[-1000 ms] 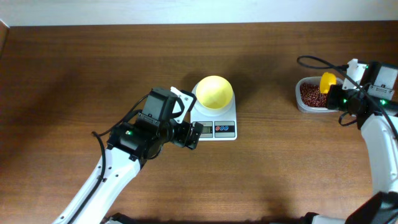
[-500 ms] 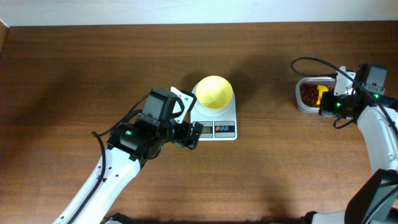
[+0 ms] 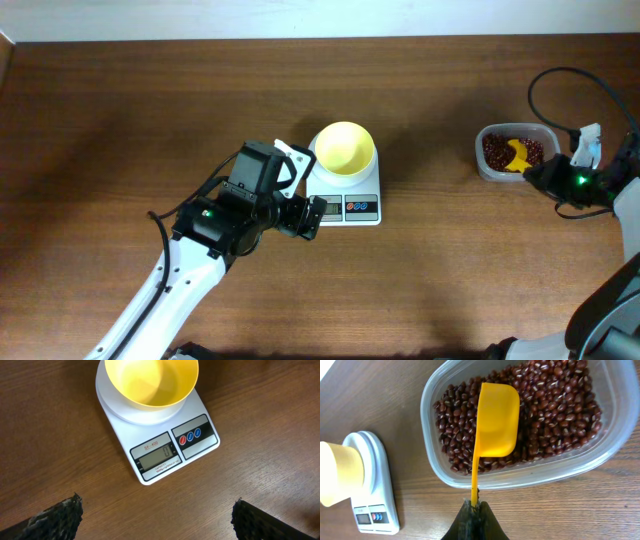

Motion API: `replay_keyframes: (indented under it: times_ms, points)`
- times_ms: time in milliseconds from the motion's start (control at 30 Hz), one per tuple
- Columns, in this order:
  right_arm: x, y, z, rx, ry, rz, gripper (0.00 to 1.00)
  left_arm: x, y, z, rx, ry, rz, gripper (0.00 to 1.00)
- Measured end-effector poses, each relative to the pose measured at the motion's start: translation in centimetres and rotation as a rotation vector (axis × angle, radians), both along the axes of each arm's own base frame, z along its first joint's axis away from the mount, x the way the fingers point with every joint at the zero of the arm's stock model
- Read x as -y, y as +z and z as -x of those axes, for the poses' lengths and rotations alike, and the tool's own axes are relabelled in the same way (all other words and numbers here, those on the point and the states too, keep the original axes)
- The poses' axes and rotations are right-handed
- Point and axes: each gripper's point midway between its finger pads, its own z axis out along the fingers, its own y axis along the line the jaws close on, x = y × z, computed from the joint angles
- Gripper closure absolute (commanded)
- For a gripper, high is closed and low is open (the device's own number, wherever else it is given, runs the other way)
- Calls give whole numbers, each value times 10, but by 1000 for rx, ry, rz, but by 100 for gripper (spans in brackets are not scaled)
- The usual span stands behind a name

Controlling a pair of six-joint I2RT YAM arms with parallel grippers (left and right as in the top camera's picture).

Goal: Scoop item into bowl and weigh 50g on scale
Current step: 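Dip the yellow scoop into the red beans with the right gripper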

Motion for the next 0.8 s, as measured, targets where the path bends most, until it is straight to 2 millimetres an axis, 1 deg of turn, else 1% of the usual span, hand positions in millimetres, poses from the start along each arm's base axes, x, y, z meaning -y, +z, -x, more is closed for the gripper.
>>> replay_keyframes:
  times_ms: [200,333,567,633,700,800]
  points:
    - [-5,2,1,-11,-25,-64,96,0,0,0,0,0,0,1]
    - [-4,5,2,2,-42,-129,96,0,0,0,0,0,0,1]
    - [-6,8,2,-2,-67,-174,96,0,0,0,0,0,0,1]
    - [-1,9,3,1,-86,-190,96,0,0,0,0,0,0,1]
    - [10,12,6,15,-121,-210,96,0,0,0,0,0,0,1]
    - [19,19,7,51,-149,-263,96,0,0,0,0,0,0,1]
